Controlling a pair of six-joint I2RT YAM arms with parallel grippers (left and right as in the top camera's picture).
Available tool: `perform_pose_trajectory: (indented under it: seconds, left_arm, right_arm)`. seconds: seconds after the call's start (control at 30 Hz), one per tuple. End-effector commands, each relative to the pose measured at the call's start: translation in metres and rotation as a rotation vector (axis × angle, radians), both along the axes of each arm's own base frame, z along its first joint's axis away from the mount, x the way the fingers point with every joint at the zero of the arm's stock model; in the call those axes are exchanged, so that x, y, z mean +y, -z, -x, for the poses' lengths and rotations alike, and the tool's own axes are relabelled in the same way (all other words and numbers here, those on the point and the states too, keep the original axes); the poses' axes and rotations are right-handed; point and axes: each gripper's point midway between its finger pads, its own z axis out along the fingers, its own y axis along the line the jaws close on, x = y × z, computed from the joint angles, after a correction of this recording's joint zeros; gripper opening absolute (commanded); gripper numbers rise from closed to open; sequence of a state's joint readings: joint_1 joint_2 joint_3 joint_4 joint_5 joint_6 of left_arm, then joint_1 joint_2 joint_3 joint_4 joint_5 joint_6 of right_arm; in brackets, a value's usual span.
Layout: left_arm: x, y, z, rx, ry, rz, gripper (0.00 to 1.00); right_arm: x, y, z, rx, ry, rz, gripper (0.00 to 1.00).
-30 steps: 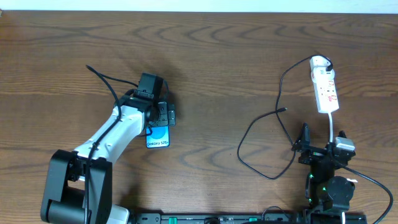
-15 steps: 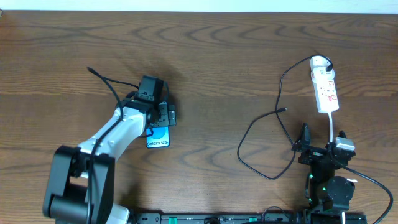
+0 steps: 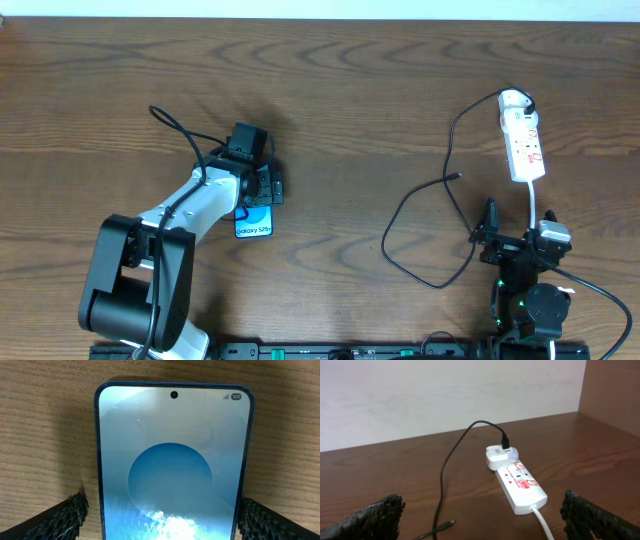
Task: Plug charger to phone and switch on socket
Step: 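Lower the left gripper onto the phone's top edge and close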
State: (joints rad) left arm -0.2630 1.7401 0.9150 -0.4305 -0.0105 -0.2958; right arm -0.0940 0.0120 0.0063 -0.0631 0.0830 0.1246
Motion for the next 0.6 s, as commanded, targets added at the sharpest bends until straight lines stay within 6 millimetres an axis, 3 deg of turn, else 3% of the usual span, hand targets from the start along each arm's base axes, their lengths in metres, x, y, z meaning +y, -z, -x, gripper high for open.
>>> perform_pose_trajectory:
  seconds: [0.0,0.37,0.57]
  left_arm:
    - [0.006,0.022,0.021,0.099,-0.021,-0.020,0.98]
    - [0.008,0.023,0.029,0.129,-0.021,-0.029,0.93]
    - [0.009,0.023,0.035,0.152,-0.021,-0.035,0.83]
  right_arm:
    - [-0.001,-0.001,0.000,-0.003,0.006,0.007,0.99]
    - [-0.001,0.000,0.000,-0.002,0.006,0.007,0.99]
    - [-0.001,-0.001,0.000,-0.003,0.006,0.007,0.99]
